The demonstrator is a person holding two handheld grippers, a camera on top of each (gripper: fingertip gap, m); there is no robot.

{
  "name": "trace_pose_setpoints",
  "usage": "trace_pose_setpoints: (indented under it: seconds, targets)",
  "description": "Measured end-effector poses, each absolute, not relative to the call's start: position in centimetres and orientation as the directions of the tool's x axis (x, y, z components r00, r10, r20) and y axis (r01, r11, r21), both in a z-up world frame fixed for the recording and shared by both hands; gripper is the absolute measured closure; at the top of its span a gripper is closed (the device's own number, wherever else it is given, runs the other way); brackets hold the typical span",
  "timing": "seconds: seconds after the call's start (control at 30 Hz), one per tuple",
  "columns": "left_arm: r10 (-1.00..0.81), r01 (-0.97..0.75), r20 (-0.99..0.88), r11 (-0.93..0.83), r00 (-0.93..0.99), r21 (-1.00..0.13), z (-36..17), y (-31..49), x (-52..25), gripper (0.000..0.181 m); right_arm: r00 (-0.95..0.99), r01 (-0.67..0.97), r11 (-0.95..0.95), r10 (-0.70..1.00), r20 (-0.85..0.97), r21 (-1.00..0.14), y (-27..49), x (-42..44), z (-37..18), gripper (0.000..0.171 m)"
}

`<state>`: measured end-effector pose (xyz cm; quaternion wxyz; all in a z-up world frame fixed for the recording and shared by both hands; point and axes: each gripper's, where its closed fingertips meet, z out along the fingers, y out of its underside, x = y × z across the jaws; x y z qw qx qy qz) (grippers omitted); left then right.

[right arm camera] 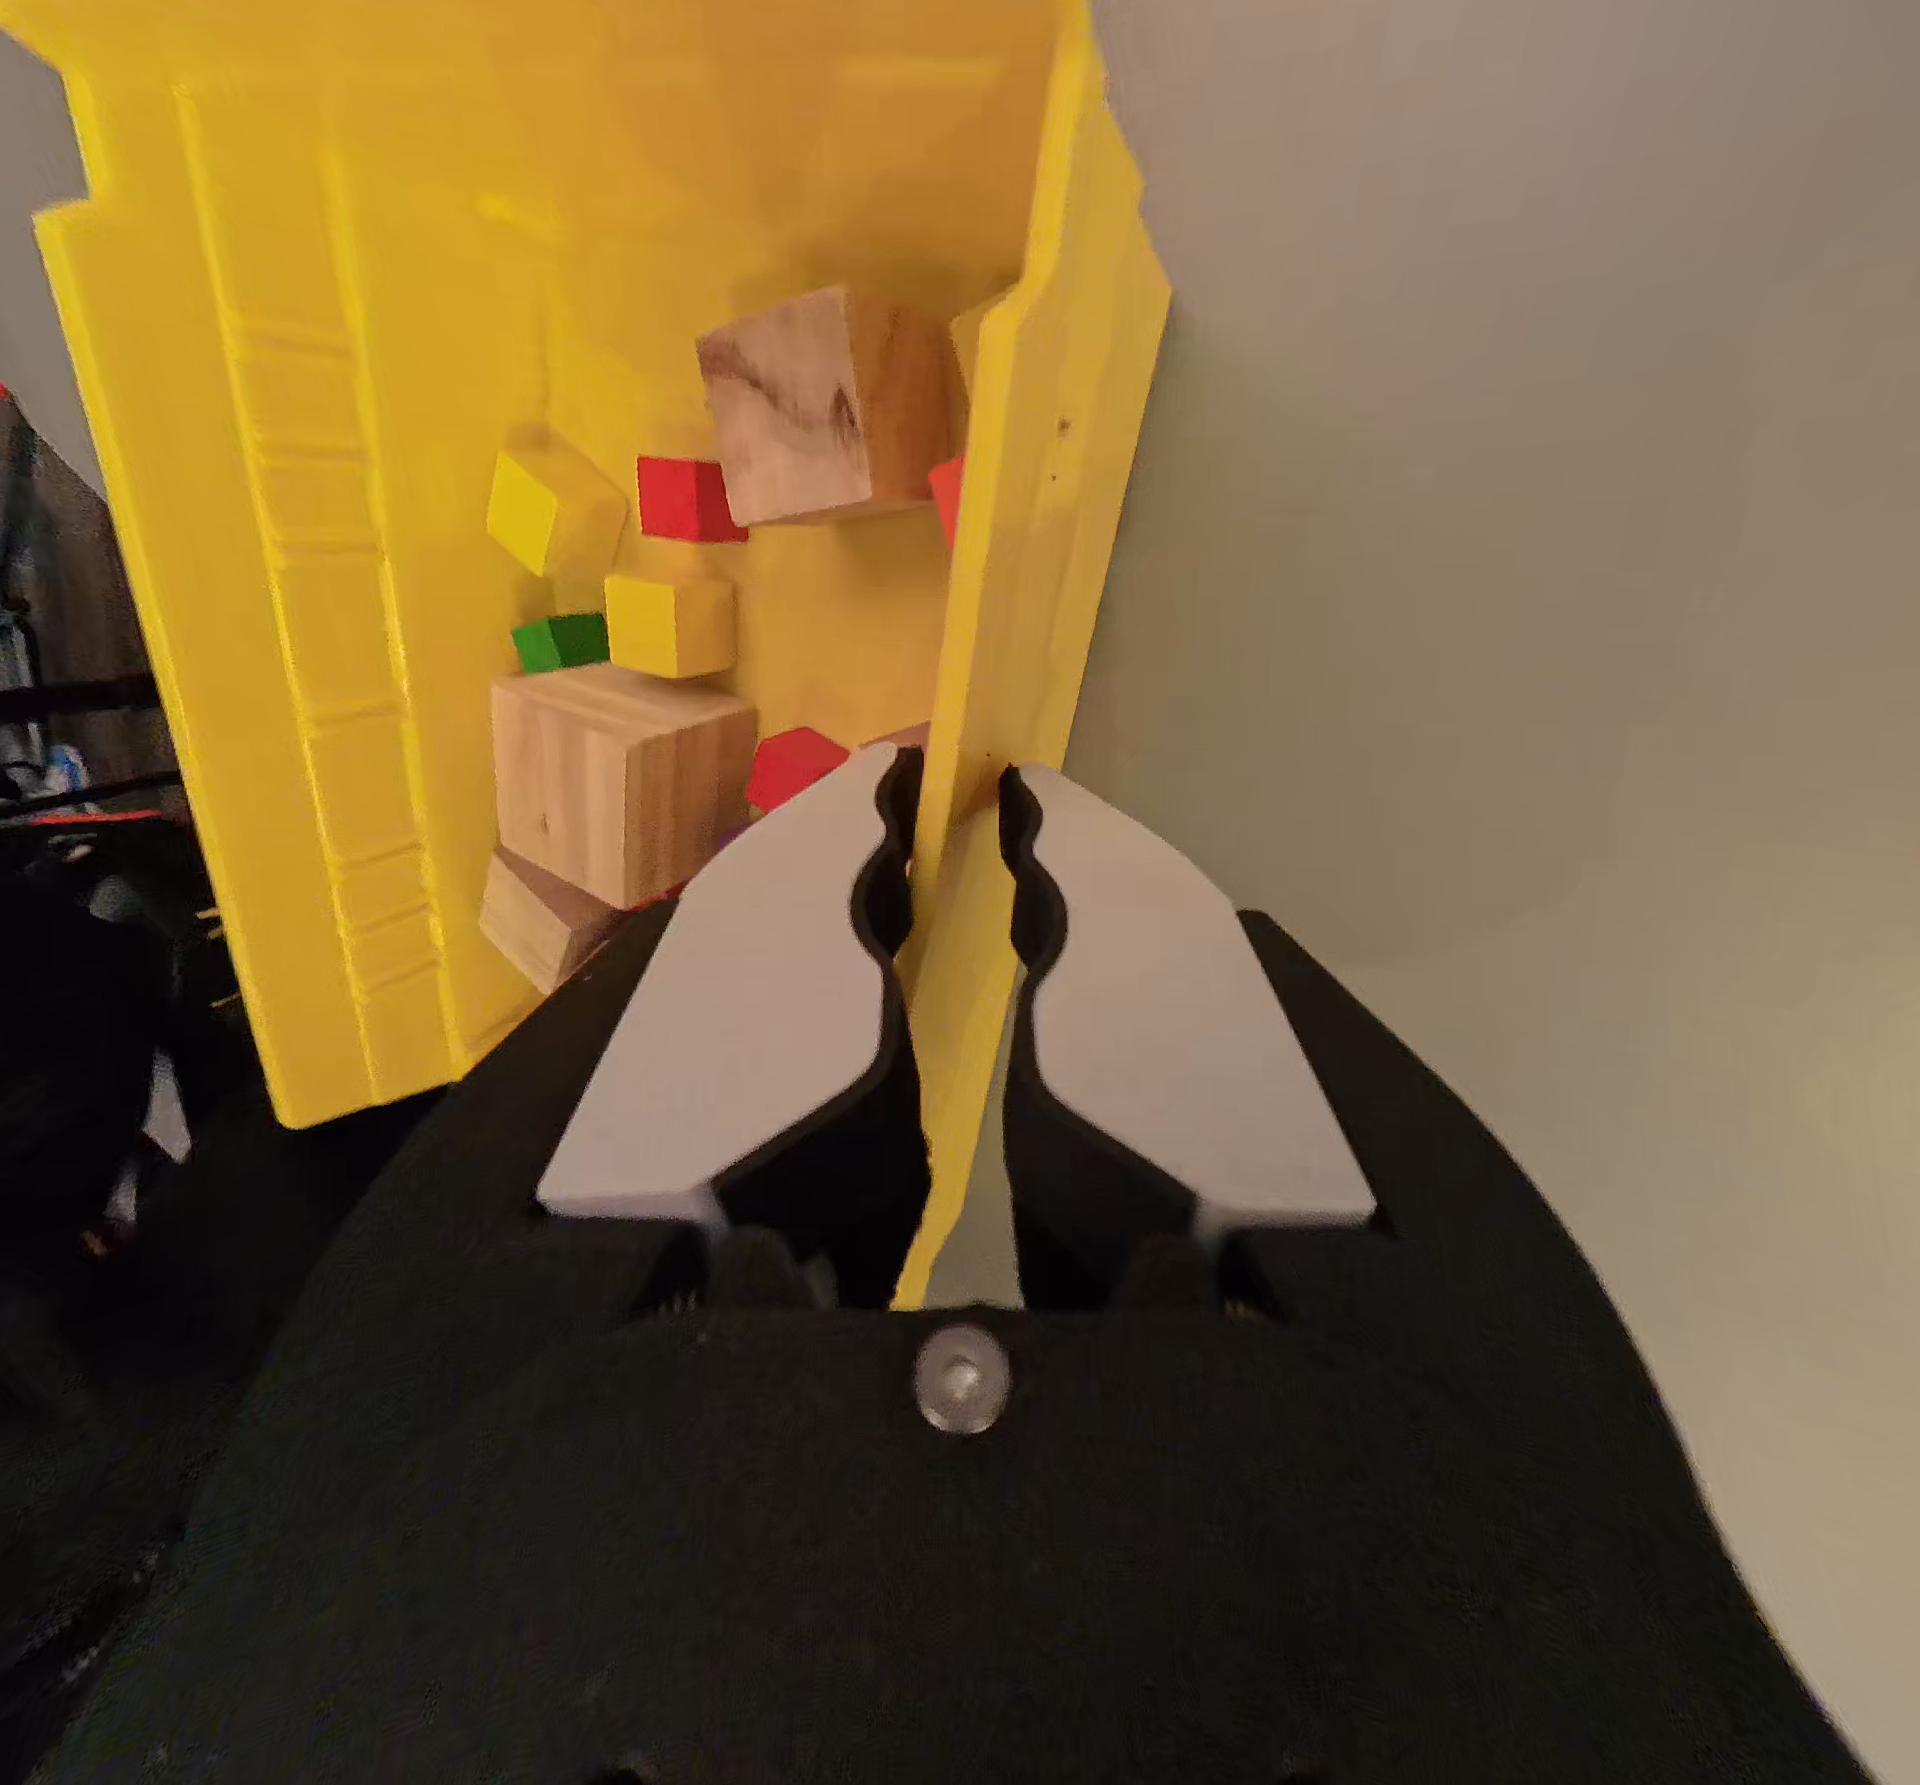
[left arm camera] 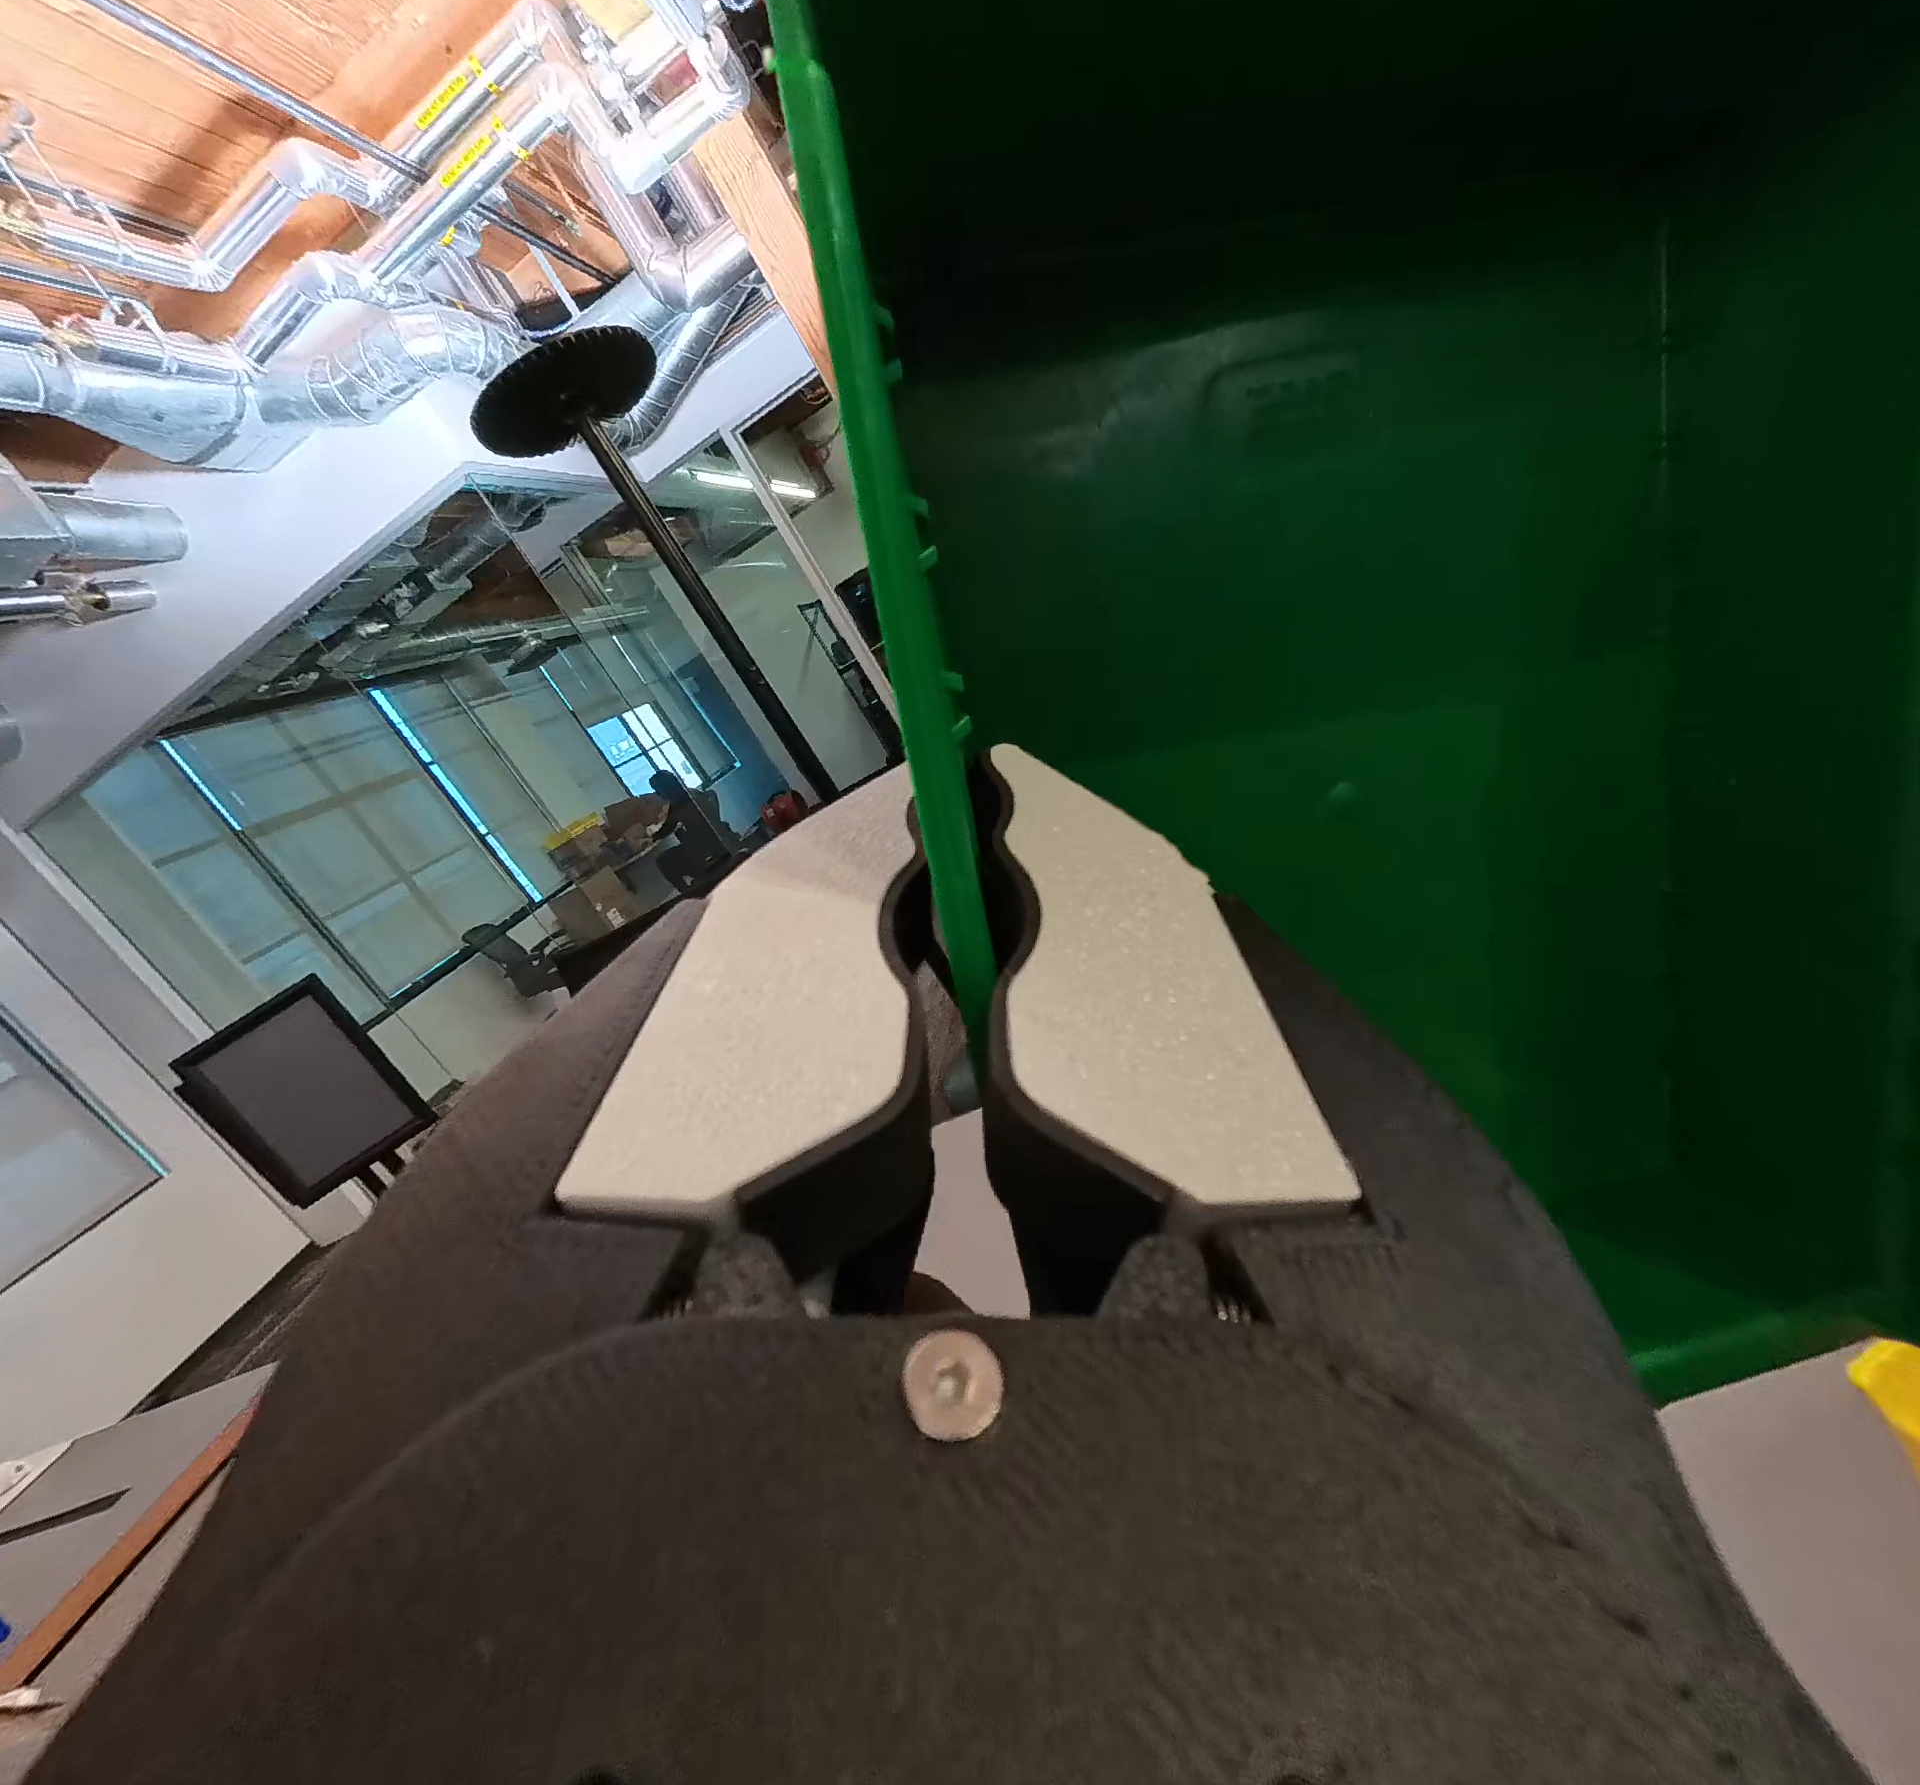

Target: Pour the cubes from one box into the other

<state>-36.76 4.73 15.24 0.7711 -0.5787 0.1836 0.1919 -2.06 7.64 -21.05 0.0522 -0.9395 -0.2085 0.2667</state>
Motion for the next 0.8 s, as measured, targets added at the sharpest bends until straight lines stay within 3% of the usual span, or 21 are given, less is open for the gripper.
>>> trace_pose_setpoints:
  seconds: [0.33, 0.6, 0.7, 0.77, 0.8]
  targets:
    - [0.092, -0.477, -0.472, 0.274, 0.877, -0.835, 15.9, 3.9, -37.3, 0.178, 0.756, 0.189, -0.924, 0.352, -0.552, -0.331, 11.7, -7.7, -20.4, 0.161]
    - [0.070, -0.451, -0.451, 0.279, 0.890, -0.848, 15.8, 3.9, -37.2, 0.178, 0.724, 0.001, -0.810, 0.405, -0.559, -0.586, 13.0, -14.8, -19.6, 0.162]
    - [0.069, -0.452, -0.451, 0.265, 0.890, -0.852, 15.5, 4.2, -37.3, 0.178, 0.587, -0.069, -0.838, 0.405, -0.701, -0.541, 11.7, -18.2, -18.9, 0.142]
    - [0.071, -0.458, -0.456, 0.257, 0.887, -0.851, 15.5, 4.2, -37.2, 0.178, 0.549, -0.087, -0.815, 0.440, -0.710, -0.573, 11.6, -18.6, -17.5, 0.123]
    - [0.064, -0.452, -0.452, 0.252, 0.890, -0.856, 15.4, 4.3, -37.1, 0.177, 0.515, -0.110, -0.791, 0.473, -0.715, -0.602, 11.6, -18.4, -16.0, 0.126]
